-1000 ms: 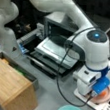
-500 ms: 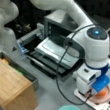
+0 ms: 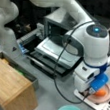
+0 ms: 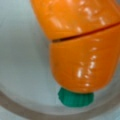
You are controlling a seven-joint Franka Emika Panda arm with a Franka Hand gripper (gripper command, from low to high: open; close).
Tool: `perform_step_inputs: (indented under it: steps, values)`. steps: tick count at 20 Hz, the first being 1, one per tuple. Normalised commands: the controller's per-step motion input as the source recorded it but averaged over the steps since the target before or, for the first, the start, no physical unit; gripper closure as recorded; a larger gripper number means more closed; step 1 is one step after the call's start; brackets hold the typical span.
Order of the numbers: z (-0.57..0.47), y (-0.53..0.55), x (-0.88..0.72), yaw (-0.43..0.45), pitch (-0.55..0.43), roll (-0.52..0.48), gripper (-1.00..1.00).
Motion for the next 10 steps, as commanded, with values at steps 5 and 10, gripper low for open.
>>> perform_step_inputs:
  steps: [5, 10]
  values:
    - [0.05, -0.38, -0.19, 0.261, 0.043, 0.068, -1.00]
    - [0.00, -0.55, -0.13, 0.300, 0.039, 0.156, -1.00]
